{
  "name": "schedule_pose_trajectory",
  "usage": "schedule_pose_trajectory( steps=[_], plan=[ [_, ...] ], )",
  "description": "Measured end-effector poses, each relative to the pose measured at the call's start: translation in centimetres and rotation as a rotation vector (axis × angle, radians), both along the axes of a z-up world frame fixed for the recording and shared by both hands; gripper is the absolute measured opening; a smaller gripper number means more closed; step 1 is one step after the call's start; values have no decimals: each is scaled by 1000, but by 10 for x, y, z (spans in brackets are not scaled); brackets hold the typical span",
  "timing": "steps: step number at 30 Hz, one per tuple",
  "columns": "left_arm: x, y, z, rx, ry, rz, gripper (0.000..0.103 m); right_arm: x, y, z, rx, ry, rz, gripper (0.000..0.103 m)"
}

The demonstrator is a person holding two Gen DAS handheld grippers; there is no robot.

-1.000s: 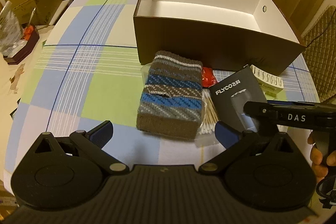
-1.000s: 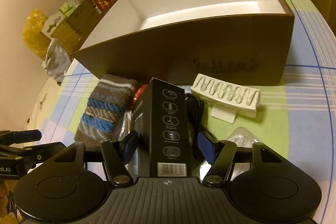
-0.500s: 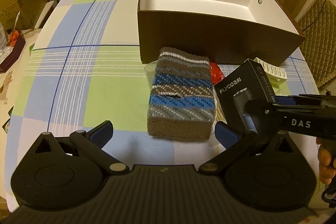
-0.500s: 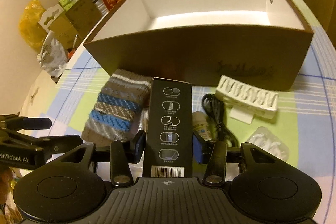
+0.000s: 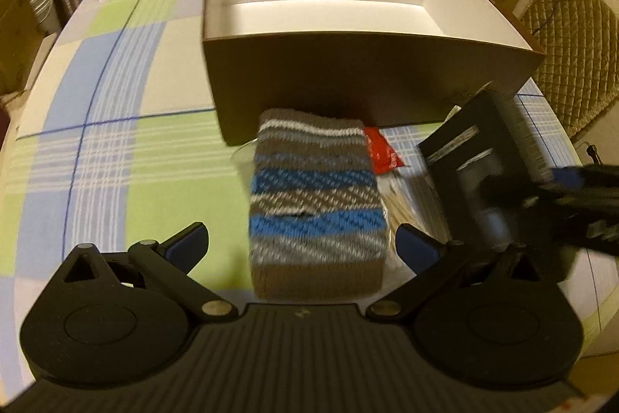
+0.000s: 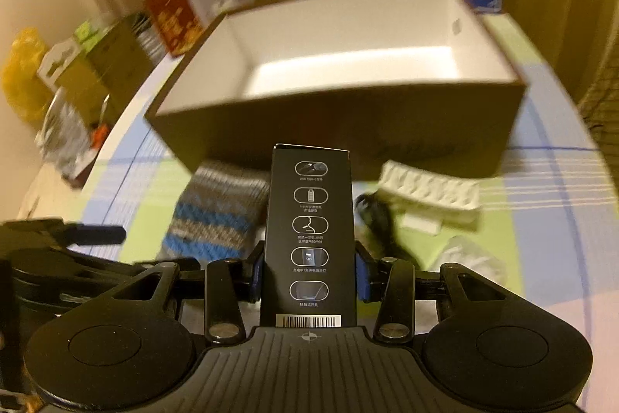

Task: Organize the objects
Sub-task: 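Close the right tool on the black box while the left tool grasps the knitted sock, then carry the black box with the right tool into the brown box while the left tool carries the sock there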

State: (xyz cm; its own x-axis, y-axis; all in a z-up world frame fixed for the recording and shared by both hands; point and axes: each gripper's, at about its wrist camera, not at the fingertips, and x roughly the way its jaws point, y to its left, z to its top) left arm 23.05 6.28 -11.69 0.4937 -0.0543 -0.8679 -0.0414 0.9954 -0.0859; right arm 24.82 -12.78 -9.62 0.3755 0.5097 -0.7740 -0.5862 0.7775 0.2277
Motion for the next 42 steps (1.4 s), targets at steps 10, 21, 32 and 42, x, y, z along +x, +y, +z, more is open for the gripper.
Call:
schedule_pose_trajectory(
  steps=[10, 21, 32, 42],
  plan=[
    [36, -17, -29, 51, 24, -65, 89, 13, -52, 24, -2, -22, -218, 41],
    [24, -5, -8, -1, -41, -71, 16, 17, -100, 33, -11, -12, -304, 41],
    [-5, 12, 51, -37, -136, -12, 9, 29, -97, 63, 51, -40, -208, 41],
    [0, 6, 126, -126, -291, -14, 9, 56, -68, 99, 147, -81, -90, 41]
  ],
)
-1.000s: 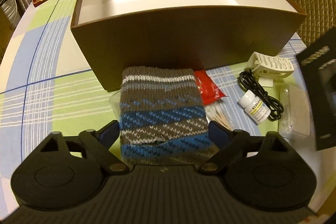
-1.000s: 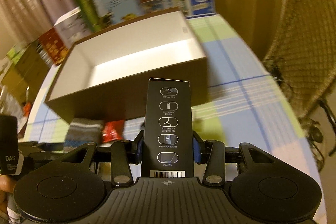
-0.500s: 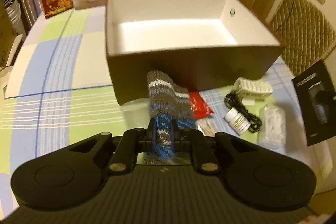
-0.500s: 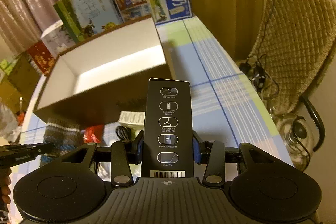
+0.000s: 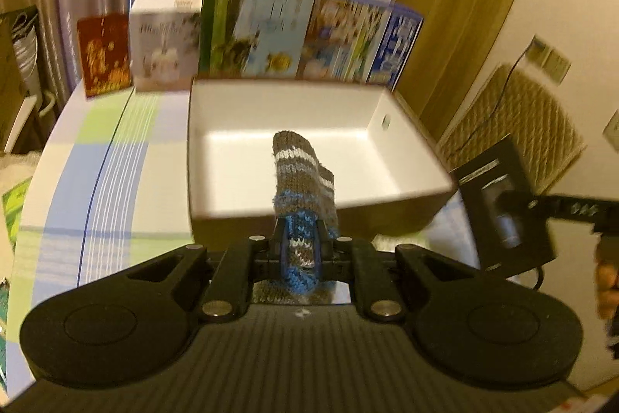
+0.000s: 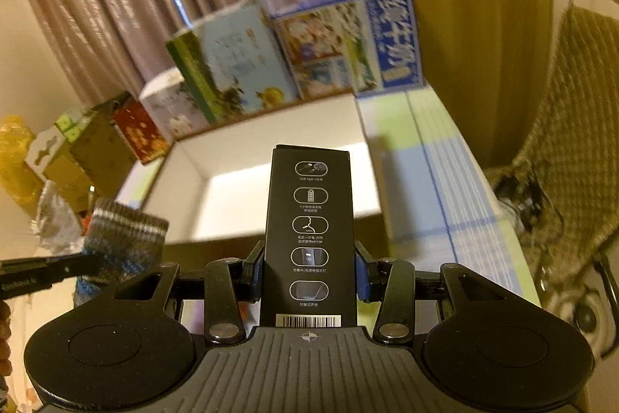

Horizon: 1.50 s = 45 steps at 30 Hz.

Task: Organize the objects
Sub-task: 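Carry the black box with the right tool into the brown box while the left tool carries the sock there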

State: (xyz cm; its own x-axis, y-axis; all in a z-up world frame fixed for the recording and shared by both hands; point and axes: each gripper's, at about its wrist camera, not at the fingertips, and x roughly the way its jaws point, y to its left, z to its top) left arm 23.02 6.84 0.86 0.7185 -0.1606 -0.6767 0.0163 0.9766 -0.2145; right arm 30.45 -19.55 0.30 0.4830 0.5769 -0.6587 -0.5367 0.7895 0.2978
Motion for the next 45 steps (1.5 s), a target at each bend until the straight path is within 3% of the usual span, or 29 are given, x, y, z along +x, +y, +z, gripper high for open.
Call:
schedule_pose_trajectory(
  steps=[5, 11, 16, 22, 33, 35, 39, 45],
  plan=[
    [31, -4, 24, -25, -61, 13, 9, 20, 27, 15, 29, -42, 44, 41],
    [79, -12, 24, -39, -64, 37, 9, 51, 67, 21, 36, -67, 80, 40],
    [126, -17, 7, -10, -24, 67, 9, 79, 101, 9, -4, -59, 94, 41],
    [176, -20, -28, 3, 69, 85, 10, 113, 132, -30, -81, 9, 89, 40],
    [243, -26, -75, -46, 169, 97, 10, 163, 158, -73, -160, 70, 68, 40],
    [253, -25, -83, -68, 187, 109, 12, 170, 160, -77, -167, 75, 63, 40],
    [272, -15, -103, -155, 252, 148, 28, 180, 168, -85, -182, 83, 59, 40],
    [275, -9, -111, -72, 264, 145, 37, 189, 178, -99, -200, 96, 56, 41]
  ],
)
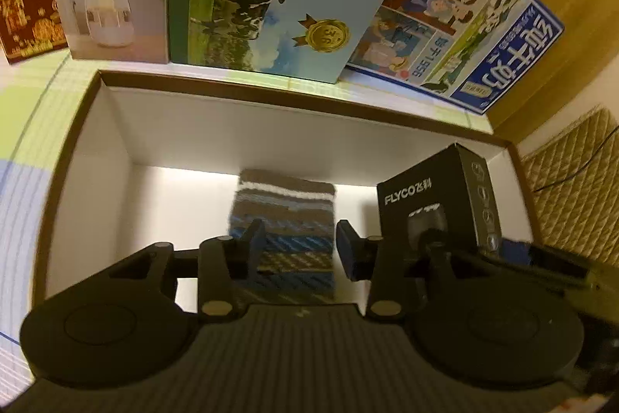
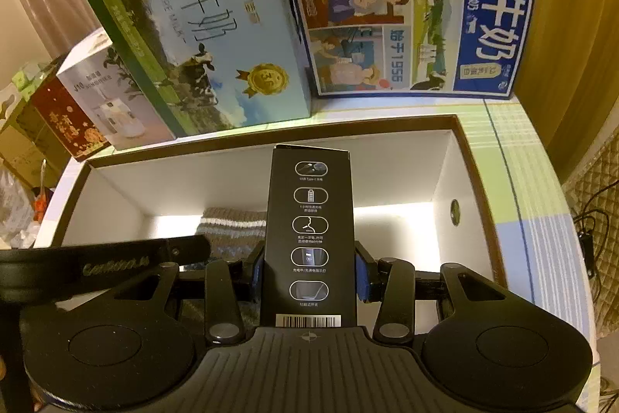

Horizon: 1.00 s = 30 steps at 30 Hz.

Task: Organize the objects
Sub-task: 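Carry the black box with the right tool into the brown box while the left tool carries the sock there, then open the right tool to drop the black box while the left tool releases the sock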

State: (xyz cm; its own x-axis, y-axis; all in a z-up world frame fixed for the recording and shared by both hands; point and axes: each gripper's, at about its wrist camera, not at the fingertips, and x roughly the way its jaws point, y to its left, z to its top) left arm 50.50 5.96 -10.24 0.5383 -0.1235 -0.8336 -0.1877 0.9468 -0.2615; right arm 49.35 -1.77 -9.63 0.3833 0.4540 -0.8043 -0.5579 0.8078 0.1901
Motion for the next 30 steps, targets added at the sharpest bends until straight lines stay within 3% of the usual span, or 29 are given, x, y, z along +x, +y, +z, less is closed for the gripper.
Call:
schedule_pose_trajectory(
  steps=[6, 14, 16, 22, 30],
  plan=[
    [-2, 3, 1, 120, 14, -27, 58, 2, 10, -4, 2, -51, -8, 43],
    [-18, 7, 5, 175, 39, -50, 71, -16, -5, 2, 13, -31, 46, 64],
    [-25, 7, 7, 178, 45, -56, 75, -24, -12, 5, 18, -27, 61, 74],
    [-46, 3, 16, 165, 55, -71, 76, -42, -30, 14, 34, -18, 65, 84],
    [-74, -4, 37, 150, 40, -82, 79, -62, -51, 34, 53, -27, 56, 87]
  ],
)
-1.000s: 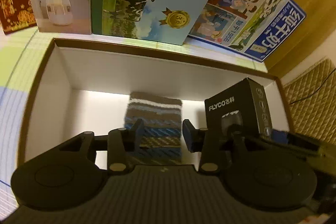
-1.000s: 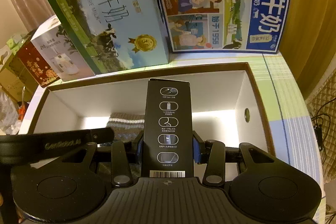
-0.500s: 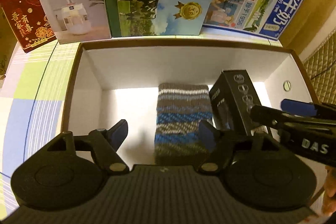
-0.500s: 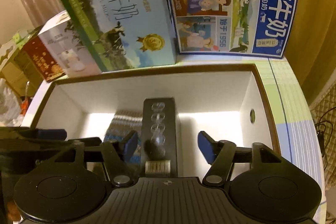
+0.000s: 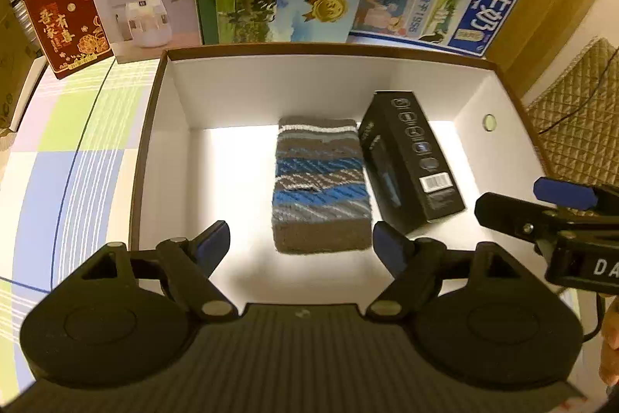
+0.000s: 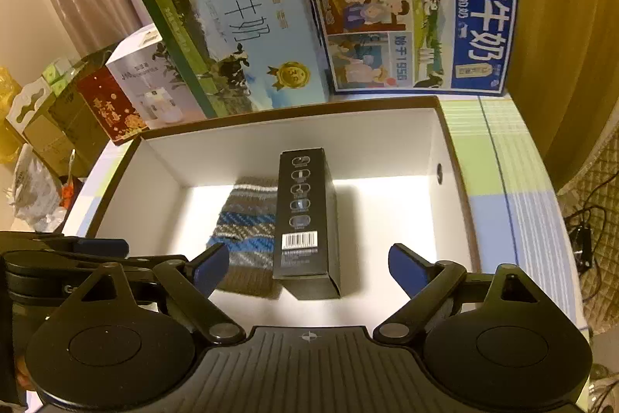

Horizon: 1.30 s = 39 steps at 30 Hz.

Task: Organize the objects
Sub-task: 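Open the right tool to drop the black box while the left tool releases the sock, then withdraw both tools from the brown box back toward the remaining items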

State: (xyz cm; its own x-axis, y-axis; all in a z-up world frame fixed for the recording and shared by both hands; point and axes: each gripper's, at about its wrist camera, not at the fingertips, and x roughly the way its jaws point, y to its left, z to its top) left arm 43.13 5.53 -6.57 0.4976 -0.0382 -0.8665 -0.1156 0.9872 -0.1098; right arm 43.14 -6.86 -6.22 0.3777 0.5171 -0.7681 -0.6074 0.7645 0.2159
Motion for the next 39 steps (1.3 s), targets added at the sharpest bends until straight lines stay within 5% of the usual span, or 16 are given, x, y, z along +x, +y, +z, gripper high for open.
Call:
schedule_pose_trajectory(
  steps=[21, 39],
  plan=[
    [-82, -20, 57, -35, -90, -25, 81, -69, -52, 38, 45, -39, -27, 95],
    [-158, -34, 53, -70, -57, -30, 81, -131, -90, 37, 47, 10, -26, 95]
  ],
)
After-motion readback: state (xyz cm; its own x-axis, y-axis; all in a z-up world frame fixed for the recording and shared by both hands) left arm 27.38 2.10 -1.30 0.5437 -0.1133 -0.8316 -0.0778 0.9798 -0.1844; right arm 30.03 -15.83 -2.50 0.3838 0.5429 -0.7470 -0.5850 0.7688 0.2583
